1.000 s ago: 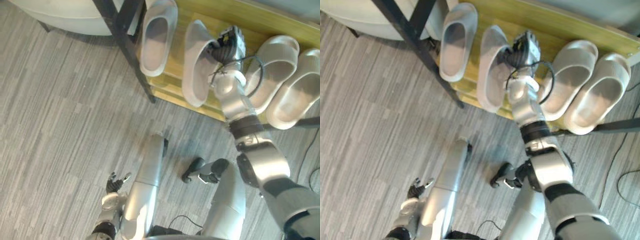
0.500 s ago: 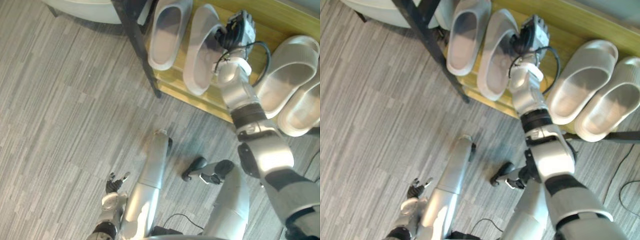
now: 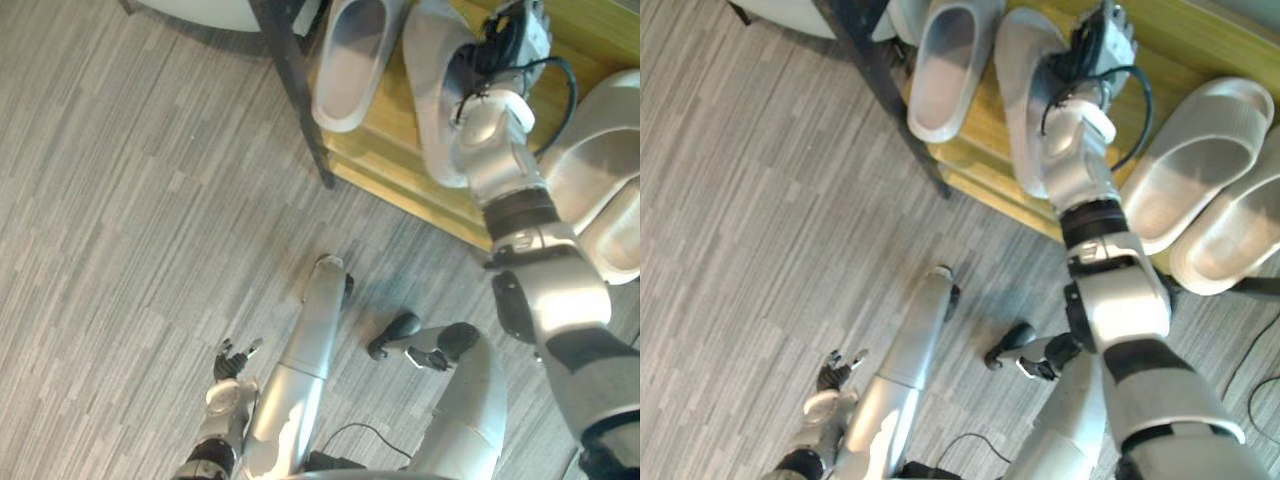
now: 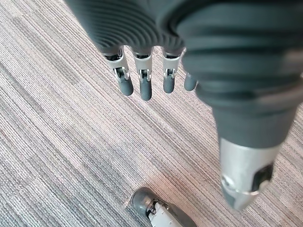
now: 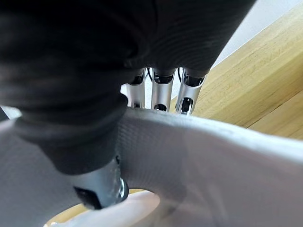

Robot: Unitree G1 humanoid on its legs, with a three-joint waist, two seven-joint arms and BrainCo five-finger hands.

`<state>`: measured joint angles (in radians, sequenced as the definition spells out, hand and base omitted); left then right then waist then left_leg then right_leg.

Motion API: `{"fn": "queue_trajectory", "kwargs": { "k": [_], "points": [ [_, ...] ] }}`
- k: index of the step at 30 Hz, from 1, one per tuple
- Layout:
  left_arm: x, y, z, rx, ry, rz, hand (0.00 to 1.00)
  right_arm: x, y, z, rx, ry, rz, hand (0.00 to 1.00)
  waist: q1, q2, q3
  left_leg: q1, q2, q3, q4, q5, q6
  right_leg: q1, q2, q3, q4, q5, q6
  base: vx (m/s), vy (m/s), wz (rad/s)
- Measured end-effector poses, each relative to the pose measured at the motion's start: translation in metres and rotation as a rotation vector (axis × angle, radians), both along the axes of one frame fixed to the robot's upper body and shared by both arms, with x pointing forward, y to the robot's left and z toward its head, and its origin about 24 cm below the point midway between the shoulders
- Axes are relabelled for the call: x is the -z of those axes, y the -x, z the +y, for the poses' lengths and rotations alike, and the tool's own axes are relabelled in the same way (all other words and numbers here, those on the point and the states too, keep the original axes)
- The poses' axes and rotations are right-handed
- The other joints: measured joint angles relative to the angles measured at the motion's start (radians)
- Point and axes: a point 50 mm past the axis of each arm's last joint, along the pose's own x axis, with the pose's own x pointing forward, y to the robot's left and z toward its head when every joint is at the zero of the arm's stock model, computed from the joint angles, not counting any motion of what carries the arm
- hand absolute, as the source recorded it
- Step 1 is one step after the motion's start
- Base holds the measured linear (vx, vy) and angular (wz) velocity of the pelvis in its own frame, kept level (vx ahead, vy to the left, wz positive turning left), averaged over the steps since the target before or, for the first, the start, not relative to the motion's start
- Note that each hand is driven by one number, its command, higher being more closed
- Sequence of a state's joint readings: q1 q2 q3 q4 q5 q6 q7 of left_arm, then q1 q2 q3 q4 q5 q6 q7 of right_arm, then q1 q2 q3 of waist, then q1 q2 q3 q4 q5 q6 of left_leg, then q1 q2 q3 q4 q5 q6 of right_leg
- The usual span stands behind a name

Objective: Organize the slippers on the shoe rack

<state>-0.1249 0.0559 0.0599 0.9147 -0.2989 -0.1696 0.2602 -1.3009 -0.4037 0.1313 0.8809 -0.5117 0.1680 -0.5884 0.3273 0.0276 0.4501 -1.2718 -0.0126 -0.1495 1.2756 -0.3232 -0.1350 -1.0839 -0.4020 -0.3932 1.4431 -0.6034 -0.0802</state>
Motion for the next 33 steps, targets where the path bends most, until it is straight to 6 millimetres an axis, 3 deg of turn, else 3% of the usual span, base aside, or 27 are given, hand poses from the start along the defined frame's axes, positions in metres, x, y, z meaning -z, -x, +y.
{"fn": "queue_trajectory", "kwargs": {
  "k": [15,25,33],
  "points": [
    [-0.003,-0.006,-0.005,0.000,0.018,-0.018,0.00,-0.006,0.001,0.008,-0.021,0.027,-0.020,0.00,0.000,0.035,0.019,0.001,0.004,0.003,0.002,0.000,0.000,-0.001,0.001,0.002,0.001,0.000,0.000,-0.02,0.039,-0.01],
    [-0.003,-0.007,-0.004,-0.016,0.026,-0.020,0.00,0.000,0.010,0.023,-0.099,0.042,-0.080,0.00,-0.006,0.031,0.021,0.017,0.013,0.019,0.002,-0.002,0.004,0.003,0.006,0.019,-0.001,0.000,0.001,0.00,0.004,-0.03],
    [-0.006,-0.007,0.002,-0.033,0.014,-0.031,0.00,0.016,0.028,0.037,-0.184,0.026,-0.148,0.00,-0.038,0.009,0.034,0.022,0.021,0.020,-0.001,0.001,-0.003,0.005,0.013,0.020,-0.006,0.001,0.003,0.00,0.000,-0.01]
  ]
}}
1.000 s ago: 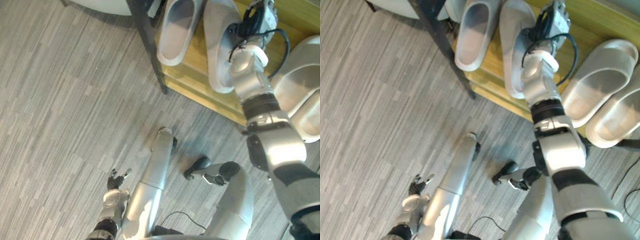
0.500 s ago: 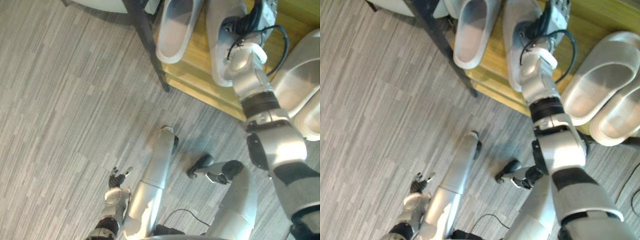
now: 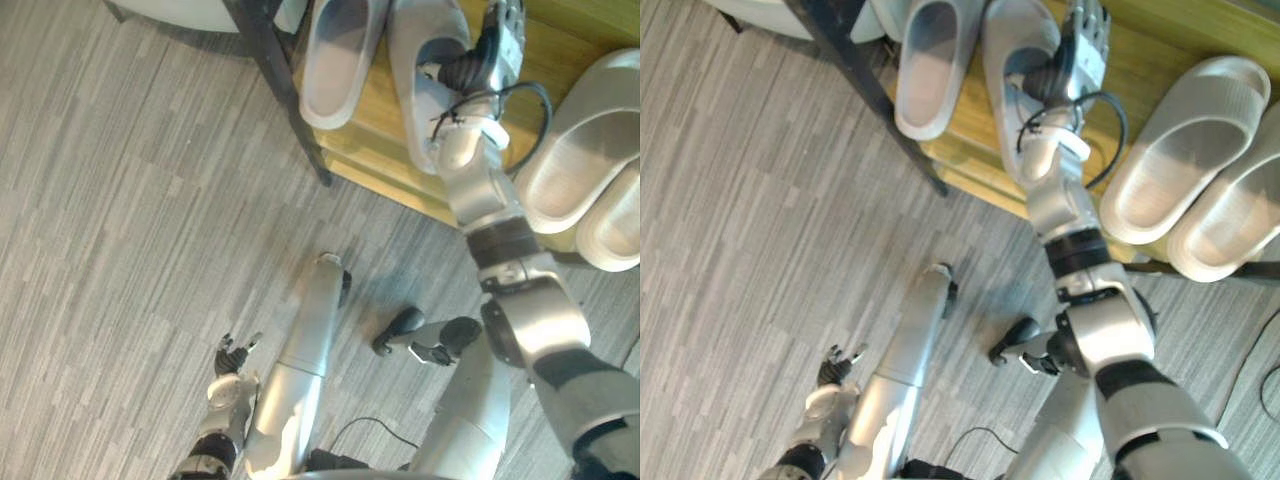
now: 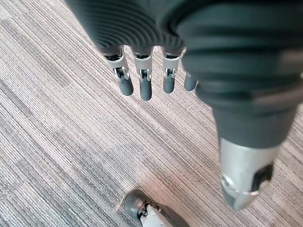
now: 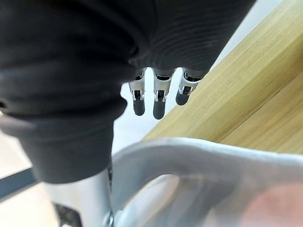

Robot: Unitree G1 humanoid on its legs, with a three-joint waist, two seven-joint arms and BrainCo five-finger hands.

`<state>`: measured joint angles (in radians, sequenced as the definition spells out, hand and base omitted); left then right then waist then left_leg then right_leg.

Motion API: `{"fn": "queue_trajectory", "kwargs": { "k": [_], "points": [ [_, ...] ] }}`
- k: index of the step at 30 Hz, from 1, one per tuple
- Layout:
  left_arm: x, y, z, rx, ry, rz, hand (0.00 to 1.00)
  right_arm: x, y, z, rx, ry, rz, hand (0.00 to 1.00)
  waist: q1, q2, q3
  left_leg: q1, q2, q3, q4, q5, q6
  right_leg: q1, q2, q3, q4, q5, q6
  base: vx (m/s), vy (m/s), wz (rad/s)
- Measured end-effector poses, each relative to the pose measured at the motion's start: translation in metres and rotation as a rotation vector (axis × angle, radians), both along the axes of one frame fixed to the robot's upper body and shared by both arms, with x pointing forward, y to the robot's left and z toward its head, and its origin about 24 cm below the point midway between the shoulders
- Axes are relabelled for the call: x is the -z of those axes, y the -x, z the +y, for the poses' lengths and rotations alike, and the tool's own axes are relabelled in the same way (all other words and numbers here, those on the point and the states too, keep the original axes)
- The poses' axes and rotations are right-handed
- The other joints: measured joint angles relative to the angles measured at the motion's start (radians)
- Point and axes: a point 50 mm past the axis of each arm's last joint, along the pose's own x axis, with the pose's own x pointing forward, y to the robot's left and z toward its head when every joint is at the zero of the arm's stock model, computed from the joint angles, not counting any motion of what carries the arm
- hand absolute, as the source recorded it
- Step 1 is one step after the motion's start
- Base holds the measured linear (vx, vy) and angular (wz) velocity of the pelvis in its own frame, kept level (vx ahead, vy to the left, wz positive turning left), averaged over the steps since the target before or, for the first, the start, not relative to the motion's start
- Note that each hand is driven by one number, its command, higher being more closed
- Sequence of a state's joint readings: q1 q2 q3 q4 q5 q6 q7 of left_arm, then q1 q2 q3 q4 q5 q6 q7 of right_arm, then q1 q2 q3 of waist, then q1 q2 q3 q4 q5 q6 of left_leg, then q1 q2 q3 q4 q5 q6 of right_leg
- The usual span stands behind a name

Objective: Organize the slippers on the shoe rack

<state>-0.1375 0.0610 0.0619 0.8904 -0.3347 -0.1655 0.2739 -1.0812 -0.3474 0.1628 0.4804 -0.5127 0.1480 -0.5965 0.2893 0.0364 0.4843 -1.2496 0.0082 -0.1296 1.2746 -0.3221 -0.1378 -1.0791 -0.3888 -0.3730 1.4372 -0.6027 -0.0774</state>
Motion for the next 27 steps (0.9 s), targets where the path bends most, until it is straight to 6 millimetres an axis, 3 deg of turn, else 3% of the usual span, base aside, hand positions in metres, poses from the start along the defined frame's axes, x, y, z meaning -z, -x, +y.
{"fn": "queue_trajectory", "kwargs": {
  "k": [5,14,18,22,27],
  "points": [
    [-0.001,0.004,0.009,-0.037,-0.002,-0.009,0.00,0.008,0.021,0.009,-0.076,-0.036,-0.078,0.00,-0.031,-0.025,0.014,0.033,0.008,0.009,-0.011,-0.001,0.002,0.028,0.007,0.006,-0.017,0.002,0.005,-0.02,0.038,-0.04],
    [-0.004,0.004,0.012,-0.043,-0.006,-0.025,0.00,0.018,0.040,0.000,-0.174,-0.228,-0.148,0.00,-0.043,-0.038,0.022,0.048,0.018,0.016,-0.033,-0.003,0.006,0.039,0.020,0.009,-0.044,0.013,0.023,-0.02,0.031,-0.04],
    [-0.006,0.004,0.016,-0.043,-0.016,-0.033,0.00,0.029,0.045,0.009,-0.300,-0.350,-0.151,0.00,-0.061,-0.052,0.029,0.050,0.022,0.019,-0.033,-0.004,0.007,0.040,0.021,0.011,-0.045,0.013,0.023,-0.01,0.010,0.00],
    [-0.005,0.005,0.018,-0.052,-0.002,-0.032,0.00,0.052,0.044,0.013,-0.412,-0.487,-0.076,0.00,-0.063,-0.057,0.032,0.060,0.027,0.030,-0.034,-0.009,0.015,0.042,0.023,0.020,-0.046,0.013,0.023,-0.04,0.036,-0.05],
    [-0.004,0.006,0.020,-0.069,0.006,-0.025,0.00,0.065,0.042,0.019,-0.526,-0.624,-0.027,0.00,-0.068,-0.063,0.035,0.064,0.032,0.035,-0.035,-0.010,0.018,0.043,0.025,0.022,-0.050,0.014,0.026,-0.04,0.039,-0.04]
  ]
}}
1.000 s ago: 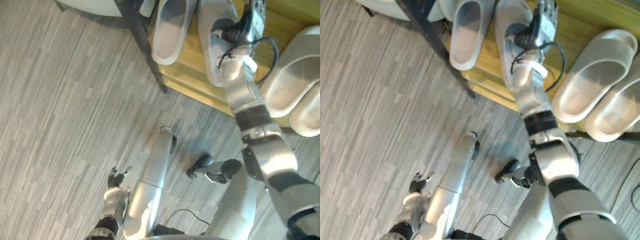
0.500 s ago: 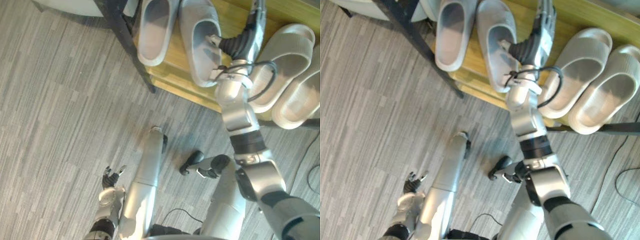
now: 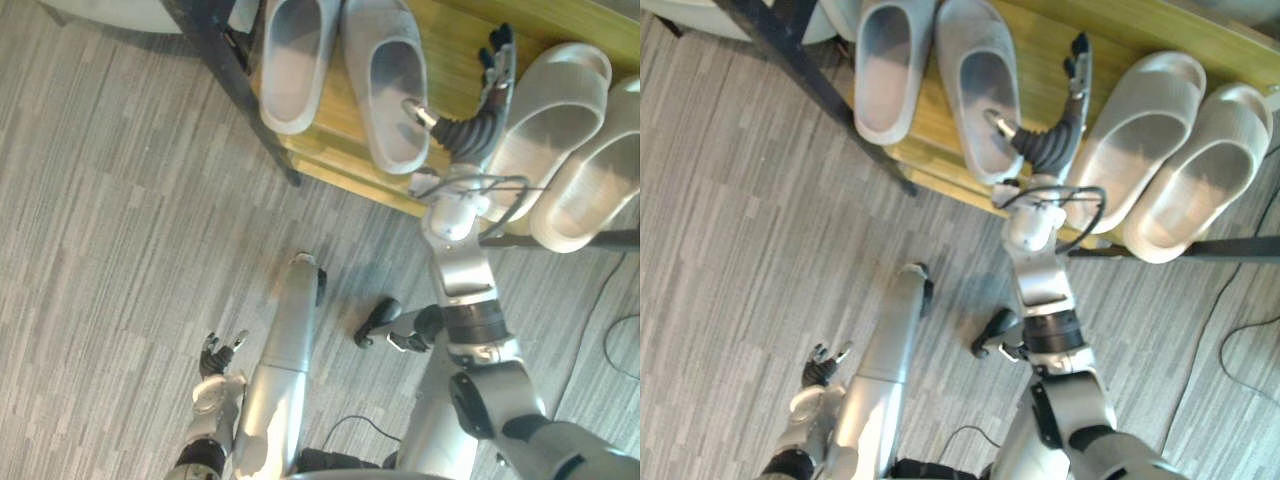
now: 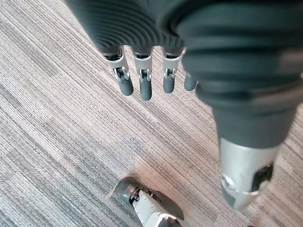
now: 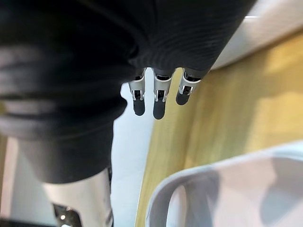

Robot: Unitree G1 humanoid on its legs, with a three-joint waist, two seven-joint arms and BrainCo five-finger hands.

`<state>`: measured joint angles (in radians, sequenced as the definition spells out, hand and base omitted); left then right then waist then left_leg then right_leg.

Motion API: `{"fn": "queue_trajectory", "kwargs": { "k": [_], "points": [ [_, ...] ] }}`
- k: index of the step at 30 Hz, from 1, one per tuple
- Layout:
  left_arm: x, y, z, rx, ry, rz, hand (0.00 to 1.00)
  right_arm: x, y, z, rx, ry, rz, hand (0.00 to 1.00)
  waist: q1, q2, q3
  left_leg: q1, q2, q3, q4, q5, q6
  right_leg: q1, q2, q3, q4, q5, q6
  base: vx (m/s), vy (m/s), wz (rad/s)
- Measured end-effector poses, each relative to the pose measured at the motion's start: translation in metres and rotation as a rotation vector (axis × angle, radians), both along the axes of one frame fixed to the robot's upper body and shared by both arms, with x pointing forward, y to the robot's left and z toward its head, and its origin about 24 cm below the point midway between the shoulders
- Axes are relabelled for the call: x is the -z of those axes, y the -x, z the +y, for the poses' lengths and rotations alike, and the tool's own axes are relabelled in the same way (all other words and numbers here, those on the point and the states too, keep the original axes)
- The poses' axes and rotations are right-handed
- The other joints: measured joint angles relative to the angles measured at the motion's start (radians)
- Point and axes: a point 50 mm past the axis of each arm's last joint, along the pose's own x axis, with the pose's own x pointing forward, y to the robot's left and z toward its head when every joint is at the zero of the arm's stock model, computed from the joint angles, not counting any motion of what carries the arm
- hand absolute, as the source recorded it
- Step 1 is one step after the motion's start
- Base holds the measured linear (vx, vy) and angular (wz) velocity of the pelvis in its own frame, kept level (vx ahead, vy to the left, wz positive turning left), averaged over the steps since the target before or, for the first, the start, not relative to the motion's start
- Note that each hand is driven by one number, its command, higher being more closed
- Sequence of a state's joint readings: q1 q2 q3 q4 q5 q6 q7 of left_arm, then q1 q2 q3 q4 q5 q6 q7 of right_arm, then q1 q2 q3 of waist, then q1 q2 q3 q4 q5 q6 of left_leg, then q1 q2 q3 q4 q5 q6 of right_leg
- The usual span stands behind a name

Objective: Organize the slippers on the shoe rack

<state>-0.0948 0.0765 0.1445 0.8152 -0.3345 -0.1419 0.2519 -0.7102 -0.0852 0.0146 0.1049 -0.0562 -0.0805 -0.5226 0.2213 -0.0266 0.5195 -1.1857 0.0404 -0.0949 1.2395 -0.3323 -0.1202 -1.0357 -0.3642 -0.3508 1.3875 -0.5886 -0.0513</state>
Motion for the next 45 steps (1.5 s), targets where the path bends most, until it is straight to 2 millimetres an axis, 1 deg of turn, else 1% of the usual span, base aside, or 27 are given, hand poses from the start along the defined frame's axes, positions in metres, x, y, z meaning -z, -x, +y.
{"fn": "queue_trajectory", "kwargs": {
  "k": [3,5,6,8,14,23,29,35,39,45],
  "points": [
    [0.001,0.001,0.002,-0.025,0.009,0.000,0.00,0.008,-0.003,0.001,-0.034,-0.028,0.026,0.00,-0.001,-0.001,0.001,0.000,0.000,0.000,-0.001,0.001,-0.002,0.002,0.001,0.000,-0.003,0.001,0.002,-0.01,0.024,0.01],
    [0.001,0.002,0.003,-0.032,0.012,0.001,0.00,0.019,-0.009,0.003,-0.074,-0.056,0.081,0.00,-0.002,-0.002,0.001,0.000,0.000,0.000,-0.003,0.001,-0.002,0.003,0.005,0.000,-0.009,0.005,0.008,-0.02,0.035,0.00],
    [0.001,0.002,0.003,-0.032,0.012,0.001,0.00,0.020,-0.009,0.004,-0.077,-0.059,0.085,0.00,-0.002,-0.002,0.001,0.000,0.000,0.000,-0.003,0.001,-0.002,0.004,0.005,0.000,-0.010,0.005,0.008,-0.02,0.042,-0.01],
    [0.002,0.003,0.003,-0.035,0.013,0.005,0.00,0.027,-0.012,0.008,-0.115,-0.109,0.115,0.00,-0.003,-0.002,0.001,0.000,0.000,0.002,-0.004,0.000,0.000,0.004,0.005,0.001,-0.013,0.006,0.010,-0.02,0.045,0.00],
    [0.004,0.005,0.005,-0.063,0.025,0.016,0.00,0.027,-0.012,0.009,-0.182,-0.163,0.102,0.00,-0.004,-0.002,0.001,0.001,0.001,0.002,-0.004,0.000,0.000,0.005,0.006,0.001,-0.013,0.006,0.010,-0.03,0.033,-0.01],
    [0.004,0.006,0.005,-0.065,0.026,0.016,0.00,0.028,-0.013,0.012,-0.235,-0.216,0.089,0.00,-0.004,-0.002,0.001,0.001,0.002,0.002,-0.004,0.000,0.000,0.005,0.007,0.001,-0.013,0.006,0.010,0.00,0.003,0.00],
    [0.004,0.005,0.006,-0.073,0.028,0.016,0.00,0.028,-0.013,0.030,-0.319,-0.247,0.094,0.00,-0.004,-0.002,0.001,0.003,0.004,0.002,-0.004,0.000,0.000,0.006,0.010,0.001,-0.015,0.006,0.010,0.00,0.000,0.00],
    [0.005,0.006,0.006,-0.076,0.027,0.027,0.00,0.022,-0.017,0.047,-0.396,-0.275,0.106,0.00,-0.003,-0.002,0.001,0.003,0.005,0.001,-0.005,0.000,0.000,0.007,0.012,0.001,-0.018,0.007,0.013,0.00,0.000,0.00],
    [0.005,0.005,0.006,-0.081,0.026,0.028,0.00,0.019,-0.018,0.055,-0.432,-0.313,0.110,0.00,-0.001,-0.001,0.000,0.003,0.005,0.001,-0.007,-0.001,0.000,0.007,0.014,0.001,-0.021,0.008,0.013,0.00,0.000,0.00],
    [0.006,0.006,0.008,-0.106,0.025,0.033,0.00,0.018,-0.023,0.058,-0.444,-0.348,0.125,0.00,0.004,0.002,-0.002,0.004,0.008,0.000,-0.010,-0.001,0.000,0.007,0.016,0.000,-0.022,0.008,0.012,0.00,0.000,0.00]
  ]
}}
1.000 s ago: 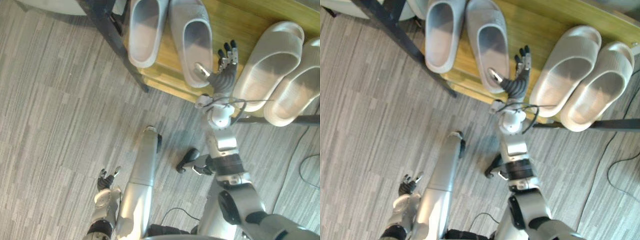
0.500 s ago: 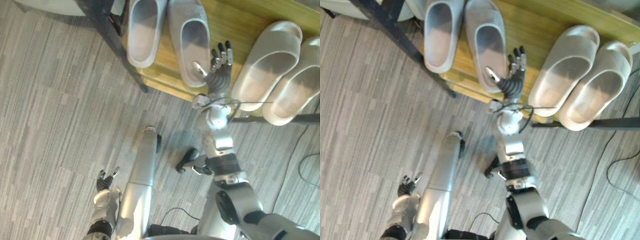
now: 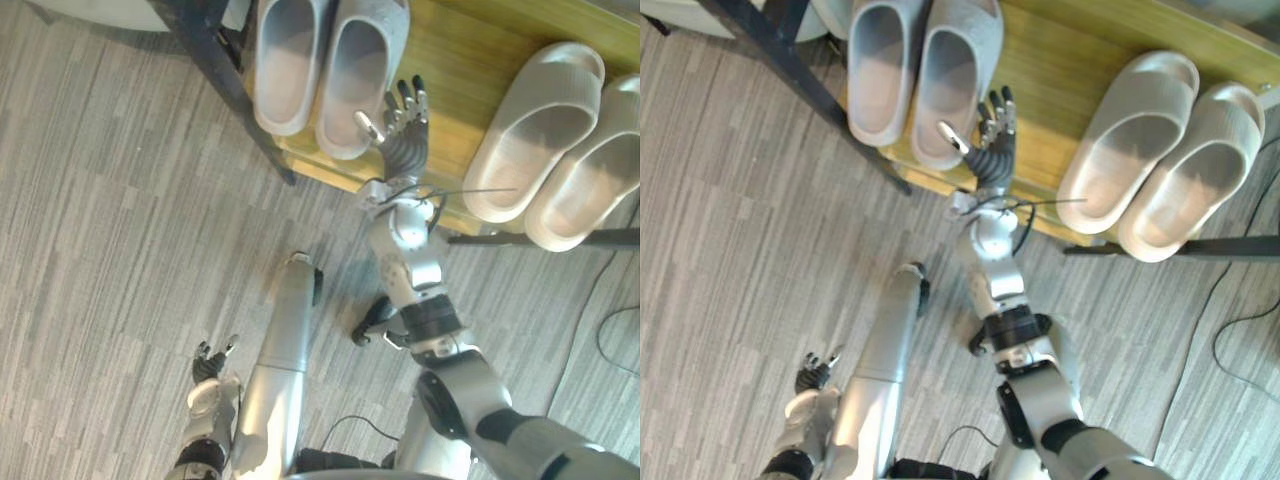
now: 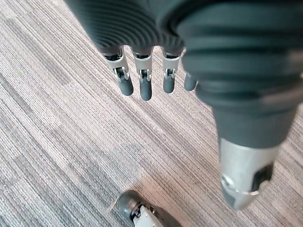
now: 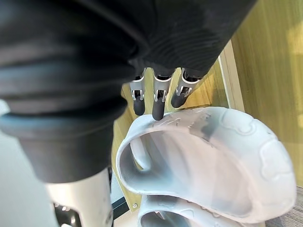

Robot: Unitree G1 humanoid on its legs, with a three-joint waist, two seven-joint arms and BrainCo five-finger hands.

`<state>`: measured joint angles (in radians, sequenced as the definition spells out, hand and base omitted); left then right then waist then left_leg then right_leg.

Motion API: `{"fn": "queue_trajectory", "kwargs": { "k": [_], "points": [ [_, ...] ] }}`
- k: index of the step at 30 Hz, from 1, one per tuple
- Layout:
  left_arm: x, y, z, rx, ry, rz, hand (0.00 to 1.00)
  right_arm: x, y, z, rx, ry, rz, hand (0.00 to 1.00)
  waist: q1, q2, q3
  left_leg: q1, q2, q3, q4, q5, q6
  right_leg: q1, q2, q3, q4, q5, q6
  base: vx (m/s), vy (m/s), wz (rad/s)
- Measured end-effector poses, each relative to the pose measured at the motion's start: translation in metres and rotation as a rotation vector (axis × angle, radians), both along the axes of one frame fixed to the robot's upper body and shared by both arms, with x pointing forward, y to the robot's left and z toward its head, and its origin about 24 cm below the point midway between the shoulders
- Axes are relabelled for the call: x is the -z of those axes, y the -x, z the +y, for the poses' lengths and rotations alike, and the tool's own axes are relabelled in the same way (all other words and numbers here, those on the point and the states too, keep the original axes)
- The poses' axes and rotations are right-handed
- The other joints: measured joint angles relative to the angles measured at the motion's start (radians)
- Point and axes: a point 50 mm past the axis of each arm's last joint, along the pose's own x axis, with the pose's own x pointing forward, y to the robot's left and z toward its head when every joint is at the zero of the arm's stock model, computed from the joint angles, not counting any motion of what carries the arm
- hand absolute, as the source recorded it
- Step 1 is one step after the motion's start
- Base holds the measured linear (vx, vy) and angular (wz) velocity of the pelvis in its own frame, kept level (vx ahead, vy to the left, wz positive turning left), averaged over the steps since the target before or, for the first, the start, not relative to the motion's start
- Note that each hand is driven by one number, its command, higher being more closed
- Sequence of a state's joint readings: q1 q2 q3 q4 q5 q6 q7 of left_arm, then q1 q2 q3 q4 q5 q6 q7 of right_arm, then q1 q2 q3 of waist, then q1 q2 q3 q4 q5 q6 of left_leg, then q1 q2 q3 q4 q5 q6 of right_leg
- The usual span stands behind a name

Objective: Organize the slippers on the shoe rack

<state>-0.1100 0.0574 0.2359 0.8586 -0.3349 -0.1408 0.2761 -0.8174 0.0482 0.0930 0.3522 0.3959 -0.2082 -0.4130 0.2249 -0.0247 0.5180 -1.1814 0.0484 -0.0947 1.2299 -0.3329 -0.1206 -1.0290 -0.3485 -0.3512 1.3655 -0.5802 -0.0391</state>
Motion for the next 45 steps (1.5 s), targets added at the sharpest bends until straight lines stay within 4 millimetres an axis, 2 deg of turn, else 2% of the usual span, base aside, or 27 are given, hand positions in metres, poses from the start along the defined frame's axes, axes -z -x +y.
{"fn": "queue_trajectory", "kwargs": {
  "k": [9,13,17,23,27,29,33,37,39,43,44,45],
  "points": [
    [0.003,0.000,-0.002,-0.013,0.013,0.019,0.00,0.003,-0.009,-0.001,0.009,-0.017,0.054,0.00,0.023,0.010,-0.019,0.002,0.010,-0.003,-0.005,0.000,0.000,-0.002,0.008,-0.004,0.000,0.001,-0.003,0.00,0.000,-0.01],
    [0.005,-0.001,-0.007,-0.009,0.029,0.027,0.00,0.012,-0.013,-0.003,0.023,-0.006,0.108,0.00,0.037,0.027,-0.054,0.000,0.011,-0.007,-0.005,0.000,-0.001,-0.003,0.010,-0.007,0.000,0.001,-0.004,0.00,0.000,0.00],
    [0.005,-0.003,-0.012,-0.010,0.044,0.021,0.00,0.017,-0.015,-0.004,0.031,0.014,0.133,0.00,0.040,0.047,-0.070,0.004,0.012,-0.006,-0.007,0.000,-0.002,-0.003,0.011,-0.005,0.000,0.003,-0.007,0.00,0.000,0.00],
    [0.004,-0.004,-0.012,-0.011,0.046,0.016,0.00,0.022,-0.014,-0.006,0.071,0.111,0.157,0.00,0.035,0.047,-0.070,0.036,0.014,0.001,-0.029,0.005,-0.007,0.025,0.016,-0.004,-0.021,0.012,-0.023,0.00,0.000,0.00],
    [0.003,-0.006,-0.013,-0.016,0.052,0.004,0.00,0.025,-0.005,-0.017,0.120,0.115,0.136,0.00,0.024,0.046,-0.069,0.072,0.014,0.005,-0.044,0.006,-0.010,0.061,0.018,-0.004,-0.041,0.013,-0.020,-0.01,0.026,0.00],
    [0.003,-0.004,-0.011,-0.025,0.056,0.002,0.00,0.027,0.001,-0.024,0.162,0.126,0.123,0.00,0.007,0.043,-0.067,0.096,0.014,0.010,-0.053,0.005,-0.008,0.084,0.018,-0.002,-0.050,0.015,-0.017,-0.01,0.037,-0.01],
    [0.003,-0.003,-0.010,-0.028,0.056,0.002,0.00,0.031,0.012,-0.029,0.190,0.129,0.101,0.00,-0.009,0.036,-0.063,0.140,0.025,0.030,-0.073,0.004,-0.004,0.110,0.022,0.012,-0.068,0.022,-0.004,-0.01,0.030,-0.12],
    [0.002,-0.002,-0.006,-0.049,0.062,-0.006,0.00,0.039,0.023,-0.035,0.201,0.138,0.091,0.00,-0.033,0.025,-0.053,0.194,0.035,0.041,-0.104,0.001,0.001,0.157,0.037,0.019,-0.101,0.027,0.006,-0.01,0.018,-0.09],
    [0.002,-0.001,-0.004,-0.055,0.059,-0.008,0.00,0.042,0.031,-0.034,0.193,0.160,0.074,0.00,-0.043,0.011,-0.044,0.226,0.038,0.053,-0.125,0.003,0.001,0.179,0.040,0.025,-0.120,0.032,0.011,0.01,0.015,-0.09],
    [0.001,0.000,0.001,-0.043,0.056,-0.011,0.00,0.062,0.050,-0.030,0.139,0.219,0.083,0.00,-0.068,-0.015,-0.026,0.329,0.046,0.076,-0.212,0.016,0.005,0.268,0.053,0.023,-0.206,0.059,0.014,0.05,0.023,-0.08],
    [0.001,0.000,0.001,-0.037,0.054,-0.008,0.00,0.082,0.059,-0.034,0.133,0.250,0.131,0.00,-0.076,-0.020,-0.024,0.386,0.046,0.084,-0.268,0.026,0.011,0.325,0.056,0.012,-0.264,0.077,0.005,0.10,0.024,-0.01],
    [0.001,0.000,0.001,-0.033,0.054,-0.009,0.00,0.085,0.061,-0.035,0.134,0.254,0.140,0.00,-0.077,-0.020,-0.024,0.395,0.046,0.086,-0.278,0.028,0.013,0.335,0.056,0.009,-0.277,0.080,0.006,0.12,0.031,0.02]
  ]
}}
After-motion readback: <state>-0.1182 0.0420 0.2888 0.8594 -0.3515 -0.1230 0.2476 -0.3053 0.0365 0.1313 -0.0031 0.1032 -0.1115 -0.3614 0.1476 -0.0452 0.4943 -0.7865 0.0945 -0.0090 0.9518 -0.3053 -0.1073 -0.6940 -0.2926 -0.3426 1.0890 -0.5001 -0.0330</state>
